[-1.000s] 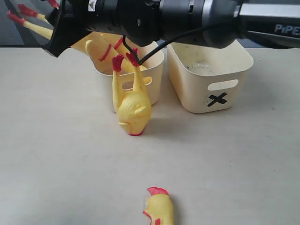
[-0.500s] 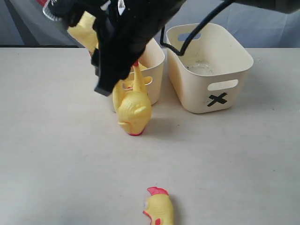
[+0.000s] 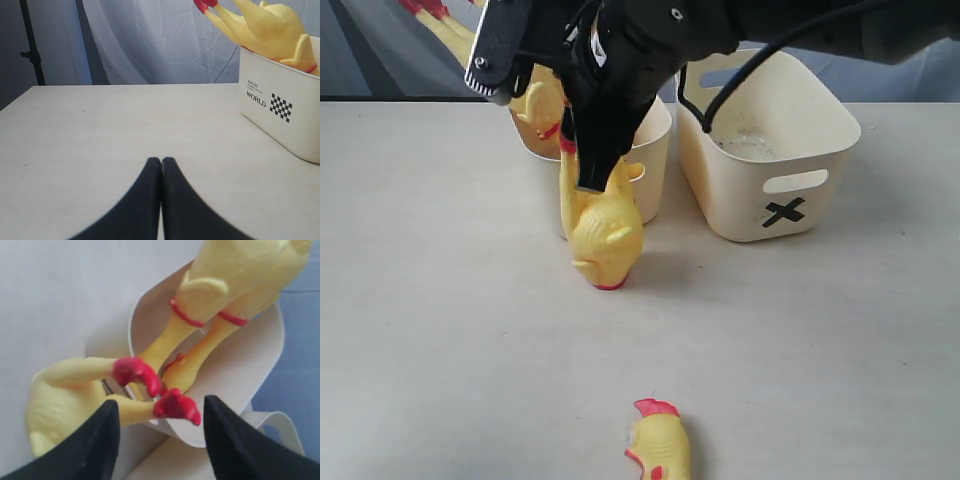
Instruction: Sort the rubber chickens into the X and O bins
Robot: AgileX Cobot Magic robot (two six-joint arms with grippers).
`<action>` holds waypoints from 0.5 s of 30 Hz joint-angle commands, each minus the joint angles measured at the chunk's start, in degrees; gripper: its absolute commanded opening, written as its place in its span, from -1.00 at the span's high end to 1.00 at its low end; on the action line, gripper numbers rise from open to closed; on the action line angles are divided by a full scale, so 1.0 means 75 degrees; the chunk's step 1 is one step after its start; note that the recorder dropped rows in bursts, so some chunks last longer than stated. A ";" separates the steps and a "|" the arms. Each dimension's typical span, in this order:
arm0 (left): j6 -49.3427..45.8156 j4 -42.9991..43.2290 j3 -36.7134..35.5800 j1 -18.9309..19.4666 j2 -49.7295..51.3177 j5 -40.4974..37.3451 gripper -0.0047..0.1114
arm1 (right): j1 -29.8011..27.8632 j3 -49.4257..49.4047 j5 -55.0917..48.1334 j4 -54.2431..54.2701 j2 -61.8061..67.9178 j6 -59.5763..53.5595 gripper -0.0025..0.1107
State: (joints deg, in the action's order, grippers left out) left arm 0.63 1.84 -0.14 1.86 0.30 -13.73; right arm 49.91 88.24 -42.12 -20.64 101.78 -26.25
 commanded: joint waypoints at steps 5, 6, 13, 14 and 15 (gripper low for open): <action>0.0031 0.0007 0.0019 -0.0027 -0.0040 0.0000 0.92 | -0.0626 0.0003 -0.0338 -0.0762 0.0408 0.3281 -0.38; 0.0031 0.0007 0.0019 -0.0027 -0.0040 0.0000 0.92 | -0.0800 0.0003 -0.0734 -0.0546 0.0510 0.3691 -0.38; 0.0031 0.0007 0.0019 -0.0027 -0.0040 0.0000 0.92 | -0.1085 0.0003 -0.0547 0.3344 0.0898 0.2580 -0.38; 0.0031 0.0007 0.0019 -0.0027 -0.0040 0.0000 0.92 | -0.1085 0.0003 -0.0566 0.3729 0.0966 0.2432 -0.38; 0.0031 0.0007 0.0019 -0.0027 -0.0040 0.0000 0.92 | -0.1085 0.0003 -0.0599 0.4093 0.1092 0.2325 -0.38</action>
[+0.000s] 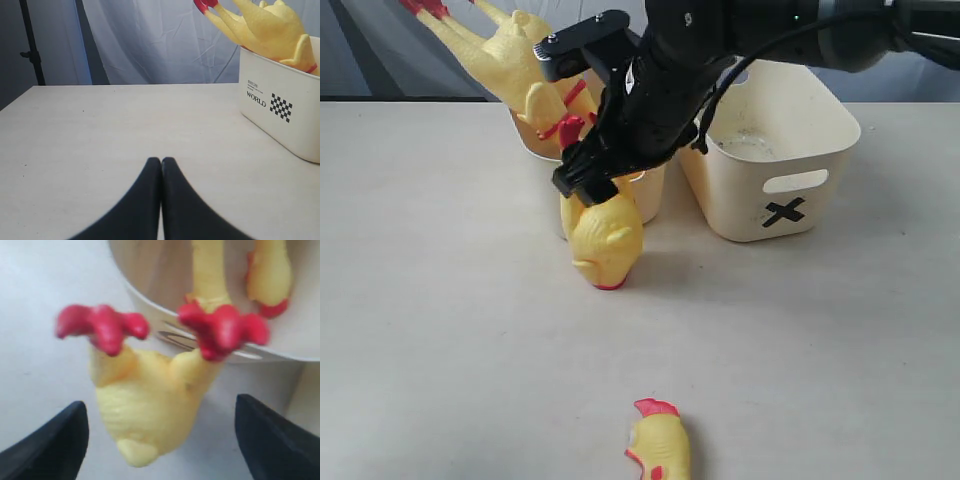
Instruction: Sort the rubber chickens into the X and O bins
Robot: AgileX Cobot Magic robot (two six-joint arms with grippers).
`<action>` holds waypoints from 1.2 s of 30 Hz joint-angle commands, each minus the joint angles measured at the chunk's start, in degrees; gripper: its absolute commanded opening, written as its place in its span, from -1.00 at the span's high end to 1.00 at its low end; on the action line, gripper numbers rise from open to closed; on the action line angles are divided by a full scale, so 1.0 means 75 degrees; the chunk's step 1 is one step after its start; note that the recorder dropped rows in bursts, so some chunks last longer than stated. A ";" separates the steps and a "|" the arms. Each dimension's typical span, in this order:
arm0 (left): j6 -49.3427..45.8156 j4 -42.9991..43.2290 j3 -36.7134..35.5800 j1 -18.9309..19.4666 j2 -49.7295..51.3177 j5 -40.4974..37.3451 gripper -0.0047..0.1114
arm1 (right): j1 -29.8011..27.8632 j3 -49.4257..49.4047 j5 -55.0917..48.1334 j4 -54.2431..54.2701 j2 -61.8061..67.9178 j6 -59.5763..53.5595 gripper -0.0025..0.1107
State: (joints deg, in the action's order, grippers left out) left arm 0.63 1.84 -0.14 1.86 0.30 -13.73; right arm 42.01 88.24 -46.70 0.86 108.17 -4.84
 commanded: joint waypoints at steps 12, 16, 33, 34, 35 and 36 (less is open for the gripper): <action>0.0031 0.0007 0.0019 -0.0027 -0.0040 0.0000 0.92 | -0.0032 0.0003 -0.0672 0.1511 0.1318 -0.0548 0.14; 0.0031 0.0007 0.0019 -0.0027 -0.0040 0.0000 0.92 | -0.0032 0.0003 -0.1218 0.1137 0.1351 -0.0620 0.94; 0.0031 0.0007 0.0019 -0.0027 -0.0040 0.0000 0.92 | -0.0032 0.0003 -0.2021 0.0458 -0.2053 -0.1414 0.97; 0.0031 0.0007 0.0019 -0.0027 -0.0040 0.0000 0.92 | -0.0032 0.0003 -0.2198 0.0248 -0.2285 -0.1414 0.97; 0.0031 0.0007 0.0019 -0.0027 -0.0040 0.0000 0.92 | -0.0032 0.0003 -0.2451 0.0214 -0.2351 -0.1414 0.97; 0.0031 0.0007 0.0019 -0.0027 -0.0040 0.0000 0.92 | -0.0032 0.0003 -0.2804 0.0209 -0.2387 -0.1549 0.97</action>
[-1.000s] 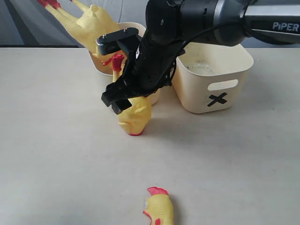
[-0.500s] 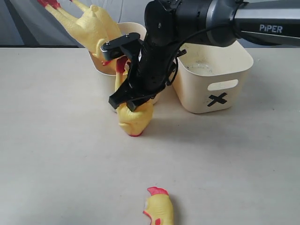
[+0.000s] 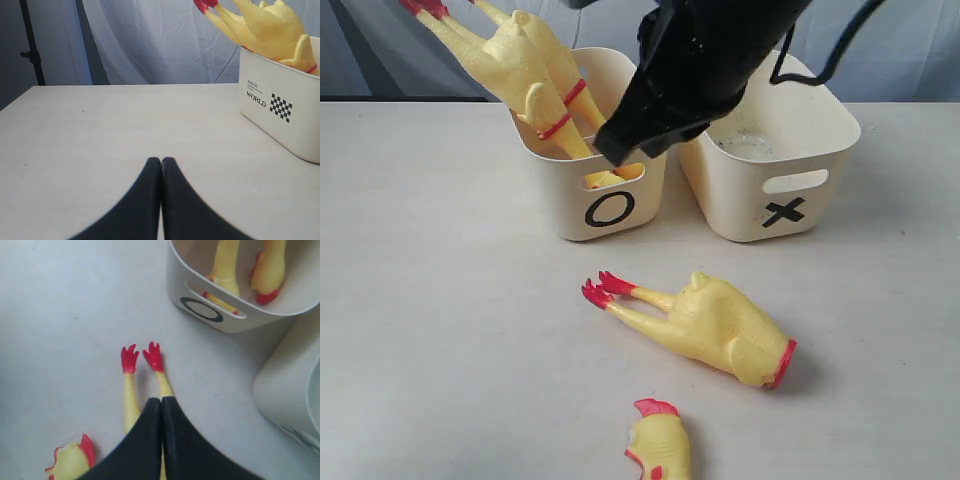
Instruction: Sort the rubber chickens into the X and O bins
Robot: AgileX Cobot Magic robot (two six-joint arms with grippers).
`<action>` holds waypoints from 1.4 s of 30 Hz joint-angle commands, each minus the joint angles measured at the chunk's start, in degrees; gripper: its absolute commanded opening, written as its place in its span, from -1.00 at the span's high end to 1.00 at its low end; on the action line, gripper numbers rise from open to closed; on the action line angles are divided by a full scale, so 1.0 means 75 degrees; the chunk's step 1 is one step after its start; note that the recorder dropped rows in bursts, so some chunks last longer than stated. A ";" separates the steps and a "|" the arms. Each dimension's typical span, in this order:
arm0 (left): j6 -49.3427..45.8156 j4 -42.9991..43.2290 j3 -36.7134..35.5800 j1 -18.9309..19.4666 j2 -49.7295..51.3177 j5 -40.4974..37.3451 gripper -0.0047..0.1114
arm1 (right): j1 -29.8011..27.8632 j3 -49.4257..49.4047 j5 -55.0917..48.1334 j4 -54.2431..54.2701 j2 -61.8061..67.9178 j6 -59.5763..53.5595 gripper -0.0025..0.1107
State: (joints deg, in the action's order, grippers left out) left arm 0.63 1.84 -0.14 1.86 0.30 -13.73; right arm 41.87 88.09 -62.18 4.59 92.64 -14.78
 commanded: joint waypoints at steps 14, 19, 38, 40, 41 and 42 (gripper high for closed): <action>0.0031 0.0007 0.0019 -0.0027 -0.0040 0.0000 0.92 | -0.0013 -0.2570 0.0441 -0.0566 0.1013 -0.1079 -0.52; 0.0031 0.0007 0.0019 -0.0027 -0.0040 0.0000 0.92 | -0.0013 -0.2635 0.0833 -0.0687 0.1805 -0.1079 -0.18; 0.0031 0.0007 0.0019 -0.0027 -0.0040 0.0000 0.92 | -0.0013 -0.2576 -0.0084 -0.1027 0.2309 -0.0847 0.97; 0.0031 0.0007 0.0019 -0.0027 -0.0040 0.0000 0.92 | -0.0013 -0.2445 -0.0129 -0.1027 0.1856 -0.0836 0.97; 0.0031 0.0007 0.0019 -0.0027 -0.0040 0.0000 0.92 | -0.0013 -0.2370 -0.0134 -0.1027 0.1656 -0.0836 0.97; 0.0031 0.0007 0.0019 -0.0027 -0.0040 0.0000 0.92 | -0.0013 -0.2250 -0.0134 -0.1001 0.1343 -0.0836 0.97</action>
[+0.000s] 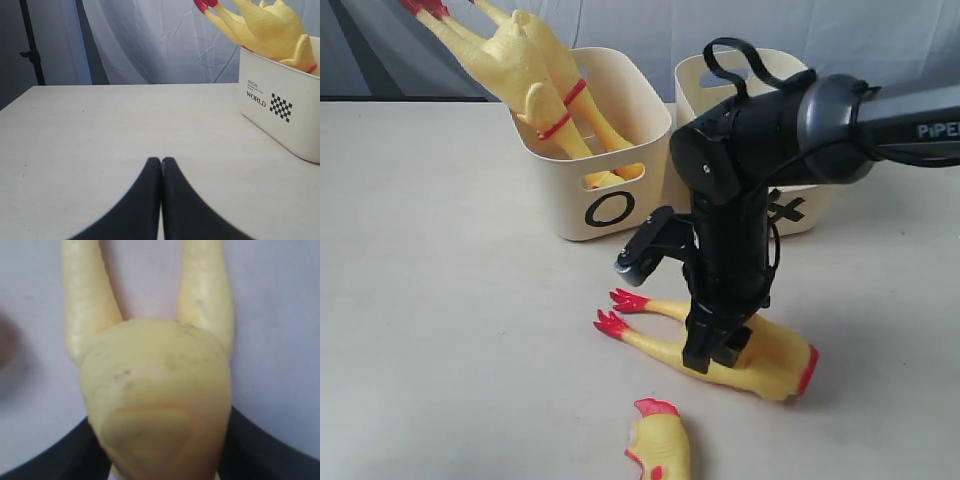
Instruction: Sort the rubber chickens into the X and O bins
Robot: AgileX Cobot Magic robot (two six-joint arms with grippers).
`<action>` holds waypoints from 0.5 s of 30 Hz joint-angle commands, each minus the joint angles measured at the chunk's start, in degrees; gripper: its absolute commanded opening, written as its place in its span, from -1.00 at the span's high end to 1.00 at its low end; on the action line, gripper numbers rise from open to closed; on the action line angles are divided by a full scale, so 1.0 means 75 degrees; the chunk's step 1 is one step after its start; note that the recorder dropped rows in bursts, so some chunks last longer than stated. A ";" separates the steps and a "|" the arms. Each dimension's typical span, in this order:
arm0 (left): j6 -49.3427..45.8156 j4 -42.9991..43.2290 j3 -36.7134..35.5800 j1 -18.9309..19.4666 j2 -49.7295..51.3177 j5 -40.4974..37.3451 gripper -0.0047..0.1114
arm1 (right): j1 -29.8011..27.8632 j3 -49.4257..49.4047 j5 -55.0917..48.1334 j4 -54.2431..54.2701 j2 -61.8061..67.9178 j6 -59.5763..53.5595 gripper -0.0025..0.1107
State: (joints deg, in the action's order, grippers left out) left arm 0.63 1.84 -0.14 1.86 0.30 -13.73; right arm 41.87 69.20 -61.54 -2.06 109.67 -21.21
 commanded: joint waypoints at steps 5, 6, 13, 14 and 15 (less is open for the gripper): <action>0.0031 0.0007 0.0019 -0.0027 -0.0040 0.0000 0.92 | -0.0013 0.0955 0.0081 -0.0114 -0.2071 0.0071 0.97; 0.0031 0.0007 0.0019 -0.0027 -0.0040 0.0000 0.92 | -0.0013 0.1121 0.0250 -0.0167 -0.2305 0.0071 0.97; 0.0031 0.0007 0.0019 -0.0027 -0.0040 0.0000 0.92 | -0.0523 0.1328 0.2906 -0.1537 -0.3218 0.0974 0.97; 0.0031 0.0007 0.0019 -0.0027 -0.0040 0.0000 0.92 | -0.0716 0.1328 0.3259 -0.1772 -0.3183 0.1242 0.97; 0.0031 0.0007 0.0019 -0.0027 -0.0040 0.0000 0.92 | -0.0920 0.1328 0.3532 -0.1896 -0.3107 0.1384 0.97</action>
State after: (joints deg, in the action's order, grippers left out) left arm 0.63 1.84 -0.14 1.86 0.30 -13.73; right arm 38.48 78.90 -42.33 -11.13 85.96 -15.20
